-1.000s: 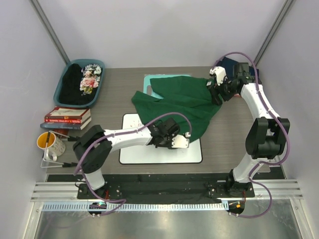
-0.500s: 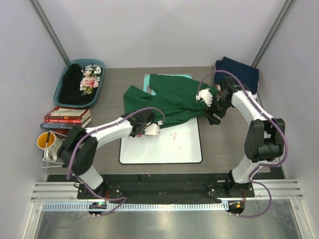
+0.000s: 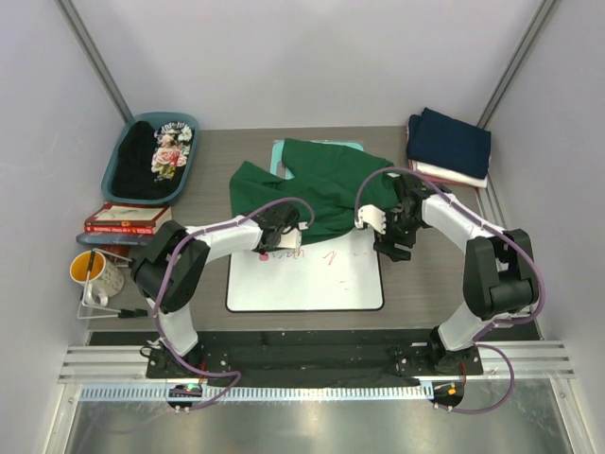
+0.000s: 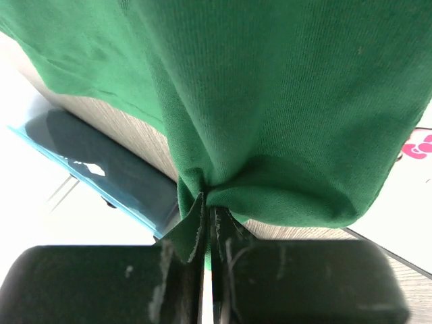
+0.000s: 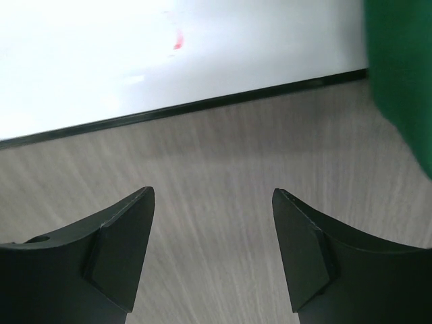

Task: Fold and stack the t-shirts
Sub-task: Flatten out the tshirt

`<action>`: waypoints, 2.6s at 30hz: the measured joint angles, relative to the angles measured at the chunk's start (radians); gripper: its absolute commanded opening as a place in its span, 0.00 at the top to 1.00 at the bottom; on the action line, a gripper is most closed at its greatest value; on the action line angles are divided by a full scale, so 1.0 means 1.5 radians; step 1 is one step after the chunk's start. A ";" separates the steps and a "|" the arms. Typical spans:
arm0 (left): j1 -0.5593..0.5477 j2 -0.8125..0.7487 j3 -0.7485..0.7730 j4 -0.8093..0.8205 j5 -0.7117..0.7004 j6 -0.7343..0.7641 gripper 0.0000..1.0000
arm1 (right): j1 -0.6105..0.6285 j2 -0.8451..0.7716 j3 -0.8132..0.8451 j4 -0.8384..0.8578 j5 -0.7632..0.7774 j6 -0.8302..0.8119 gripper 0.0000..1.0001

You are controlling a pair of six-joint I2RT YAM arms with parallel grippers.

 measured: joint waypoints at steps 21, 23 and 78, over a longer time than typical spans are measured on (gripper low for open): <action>0.000 0.013 0.009 -0.017 0.009 -0.021 1.00 | 0.000 0.176 0.134 0.253 0.065 0.011 0.24; 0.000 0.015 0.012 -0.020 0.012 -0.024 1.00 | 0.002 0.191 0.147 0.260 0.064 0.006 0.24; 0.013 -0.098 0.119 -0.430 0.304 0.086 1.00 | 0.012 0.171 0.316 -0.224 0.039 -0.218 0.50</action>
